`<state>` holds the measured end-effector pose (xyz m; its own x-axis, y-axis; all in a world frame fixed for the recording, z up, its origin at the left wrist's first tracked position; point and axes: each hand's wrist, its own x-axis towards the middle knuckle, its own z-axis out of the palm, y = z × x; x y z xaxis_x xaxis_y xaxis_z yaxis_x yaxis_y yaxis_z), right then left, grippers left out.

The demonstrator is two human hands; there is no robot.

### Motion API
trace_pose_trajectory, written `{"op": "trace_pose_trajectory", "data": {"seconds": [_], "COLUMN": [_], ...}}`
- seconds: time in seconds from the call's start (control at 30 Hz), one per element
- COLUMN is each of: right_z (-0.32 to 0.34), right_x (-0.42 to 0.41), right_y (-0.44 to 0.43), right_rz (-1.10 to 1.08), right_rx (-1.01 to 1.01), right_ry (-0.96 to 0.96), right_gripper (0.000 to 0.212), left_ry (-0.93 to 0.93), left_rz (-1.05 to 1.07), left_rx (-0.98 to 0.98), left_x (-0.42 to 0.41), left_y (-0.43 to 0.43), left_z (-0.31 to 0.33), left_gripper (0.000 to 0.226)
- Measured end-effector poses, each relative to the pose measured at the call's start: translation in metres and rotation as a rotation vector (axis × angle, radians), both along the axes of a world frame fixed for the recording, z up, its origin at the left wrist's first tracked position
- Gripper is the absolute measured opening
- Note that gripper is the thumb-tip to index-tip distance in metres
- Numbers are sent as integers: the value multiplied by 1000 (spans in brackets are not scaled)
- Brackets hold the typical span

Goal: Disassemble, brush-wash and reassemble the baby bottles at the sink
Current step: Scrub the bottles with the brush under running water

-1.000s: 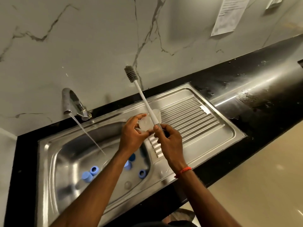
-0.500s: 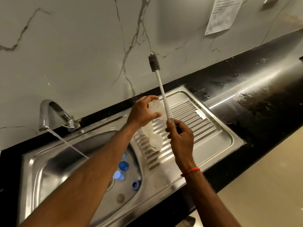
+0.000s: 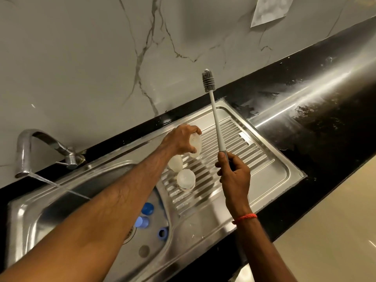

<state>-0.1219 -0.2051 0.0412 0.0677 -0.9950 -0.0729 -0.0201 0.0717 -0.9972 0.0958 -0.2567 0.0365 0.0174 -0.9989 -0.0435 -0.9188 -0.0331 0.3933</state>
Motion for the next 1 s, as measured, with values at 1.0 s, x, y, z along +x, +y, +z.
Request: {"op": "trace_pose_trajectory", "data": {"seconds": [1.0], "right_z": [-6], "right_x": [21], "right_y": [0], "right_rz": [46], "right_rx": [-66], "right_ry": [21], "right_gripper": [25], "left_ry": [-192], "left_rz": [-228], "left_rx": [113], "left_x": [-20], "left_y": [97], "left_z": [-9], "left_gripper": [68]}}
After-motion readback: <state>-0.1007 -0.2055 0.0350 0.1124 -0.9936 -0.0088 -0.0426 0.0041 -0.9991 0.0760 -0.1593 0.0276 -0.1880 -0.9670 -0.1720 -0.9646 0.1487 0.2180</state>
